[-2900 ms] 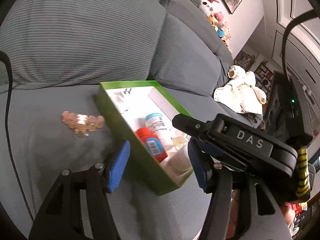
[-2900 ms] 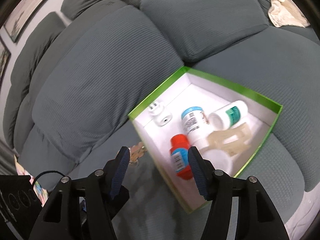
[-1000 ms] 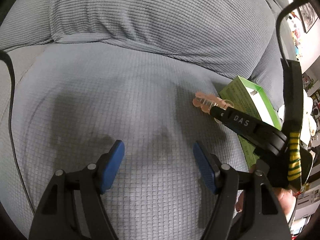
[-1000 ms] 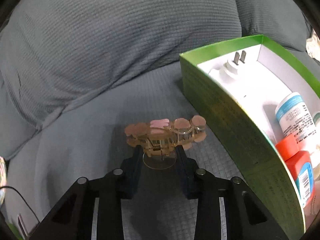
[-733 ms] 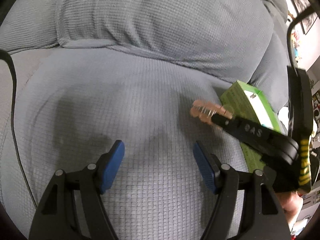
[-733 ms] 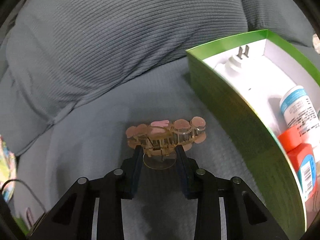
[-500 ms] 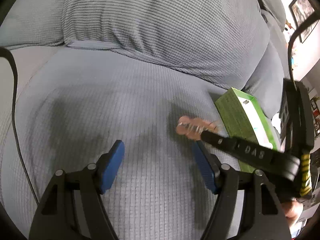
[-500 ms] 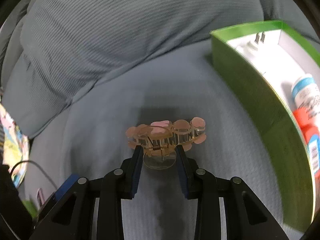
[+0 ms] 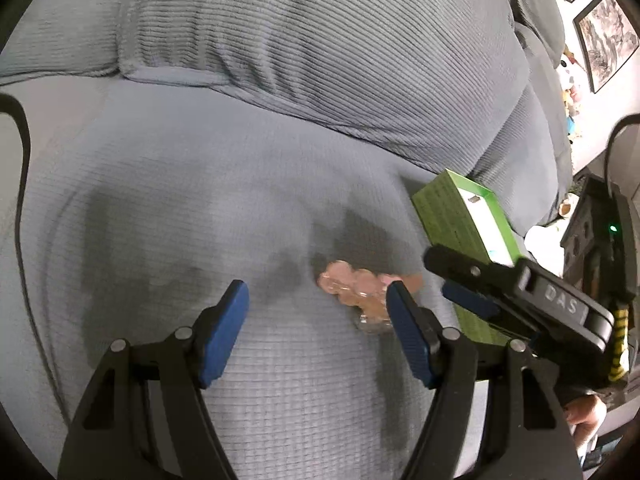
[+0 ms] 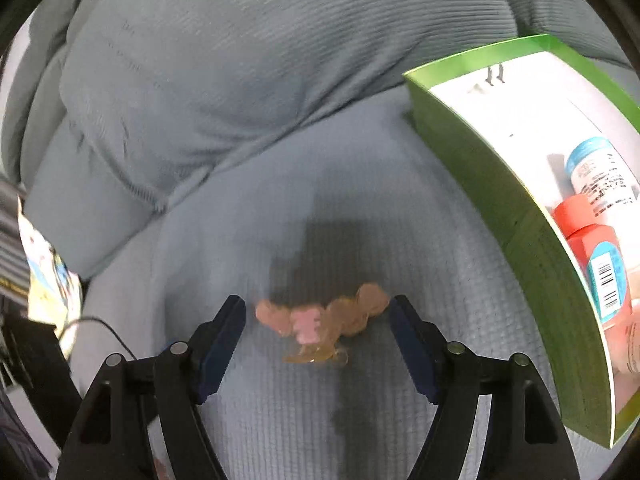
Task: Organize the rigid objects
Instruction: 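Grasp the pink flower hair clip with the right gripper and lift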
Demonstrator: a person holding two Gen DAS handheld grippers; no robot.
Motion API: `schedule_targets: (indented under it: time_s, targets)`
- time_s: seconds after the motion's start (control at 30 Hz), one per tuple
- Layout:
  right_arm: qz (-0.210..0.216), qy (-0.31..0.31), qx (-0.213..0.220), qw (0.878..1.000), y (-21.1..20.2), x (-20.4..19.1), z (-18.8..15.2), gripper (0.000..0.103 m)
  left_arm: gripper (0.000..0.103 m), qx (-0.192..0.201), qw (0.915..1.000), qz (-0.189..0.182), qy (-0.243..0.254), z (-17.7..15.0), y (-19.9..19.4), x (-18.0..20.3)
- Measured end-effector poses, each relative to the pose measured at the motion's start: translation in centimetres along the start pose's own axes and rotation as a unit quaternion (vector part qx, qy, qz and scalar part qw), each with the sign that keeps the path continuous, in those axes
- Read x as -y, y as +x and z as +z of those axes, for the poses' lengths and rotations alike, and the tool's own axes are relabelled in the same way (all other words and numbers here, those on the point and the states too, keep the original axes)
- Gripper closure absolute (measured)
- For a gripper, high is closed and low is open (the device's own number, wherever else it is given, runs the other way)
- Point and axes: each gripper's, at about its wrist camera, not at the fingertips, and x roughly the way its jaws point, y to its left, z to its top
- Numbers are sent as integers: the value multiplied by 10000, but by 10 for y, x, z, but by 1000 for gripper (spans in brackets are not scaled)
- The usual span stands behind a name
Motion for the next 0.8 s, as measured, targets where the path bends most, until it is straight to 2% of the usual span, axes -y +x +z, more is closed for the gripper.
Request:
schedule_targets:
  time_s: [0.33, 0.67, 0.73, 0.8]
  targets:
    - [13, 280, -169, 9995, 31, 8, 9, 28, 32, -483, 9985, -222, 124, -2, 35, 24]
    - [14, 248, -397, 9989, 49, 10, 8, 28, 34, -658, 9971, -385, 63, -3, 48, 30]
    - [12, 209, -390, 9990, 51, 8, 7, 28, 38, -660, 9970, -396, 111, -3, 49, 32]
    - [-15, 139, -368, 9992, 50, 6, 7, 28, 50, -665, 9969, -397, 150, -3, 52, 35]
